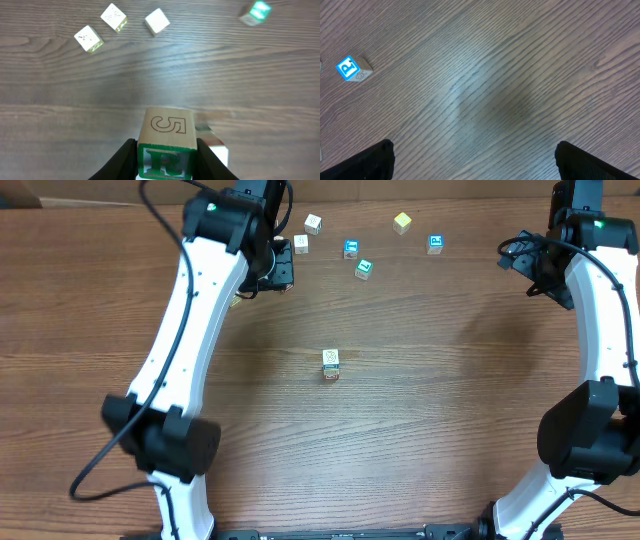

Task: Form a tower
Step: 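Carry the R block down-right over the stack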

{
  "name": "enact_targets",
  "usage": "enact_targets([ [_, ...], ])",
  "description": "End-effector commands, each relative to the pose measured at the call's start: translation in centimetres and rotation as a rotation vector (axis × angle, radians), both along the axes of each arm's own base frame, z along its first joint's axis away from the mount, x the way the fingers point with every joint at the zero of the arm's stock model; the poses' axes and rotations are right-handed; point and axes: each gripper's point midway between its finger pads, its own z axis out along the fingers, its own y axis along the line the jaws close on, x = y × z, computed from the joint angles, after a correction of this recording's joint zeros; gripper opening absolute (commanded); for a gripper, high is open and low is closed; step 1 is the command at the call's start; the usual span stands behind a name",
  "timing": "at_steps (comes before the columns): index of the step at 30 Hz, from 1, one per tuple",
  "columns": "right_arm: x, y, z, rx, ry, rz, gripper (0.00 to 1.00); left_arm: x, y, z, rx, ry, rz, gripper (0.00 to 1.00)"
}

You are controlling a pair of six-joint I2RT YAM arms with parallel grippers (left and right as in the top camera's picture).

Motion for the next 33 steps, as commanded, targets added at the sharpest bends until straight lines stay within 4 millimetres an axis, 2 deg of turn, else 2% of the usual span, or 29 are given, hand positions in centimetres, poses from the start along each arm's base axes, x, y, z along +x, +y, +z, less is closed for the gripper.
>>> enact_targets([
  [1,0.1,-0.1,0.5,-0.005,-0.015,-0.002,1.00,-2.2,-2.4,0.0,-0.039,0.056,0.039,0.27],
  [2,0.1,-0.1,0.5,-0.005,-0.015,-0.002,1.00,-3.2,-3.3,-0.4,-0.038,0.089,0.055,0.27],
  [6,0.1,-0.1,0.5,-0.005,-0.014,-0.002,1.00,-5.1,-6.0,-0.8,-0.037,0.124,0.050,0.26],
  [10,0.1,-0.1,0.5,-0.005,-0.015,-0.002,1.00,-6.9,-8.9,-0.8,0.034,0.075,0.037,0.27],
  [13,0.1,-0.1,0.5,-0.005,-0.014,-0.002,1.00,-7.9,-10.1,-0.8,0.040,0.073,0.018,0.25],
  [16,0.1,-0.1,0.5,-0.005,-0.014,-0.002,1.00,-8.4,-10.6,-1.1,0.053,0.077,0.002,0.20],
  [25,0.1,-0.1,0.5,-0.005,-0.014,-0.002,1.00,-8.9,-9.7,-4.4,0.115,0.128,0.061,0.21],
  [33,0.1,-0.1,0.5,-0.005,-0.014,-0.002,1.00,-8.8,-9.6,-8.6,0.148,0.154,0.065,0.21],
])
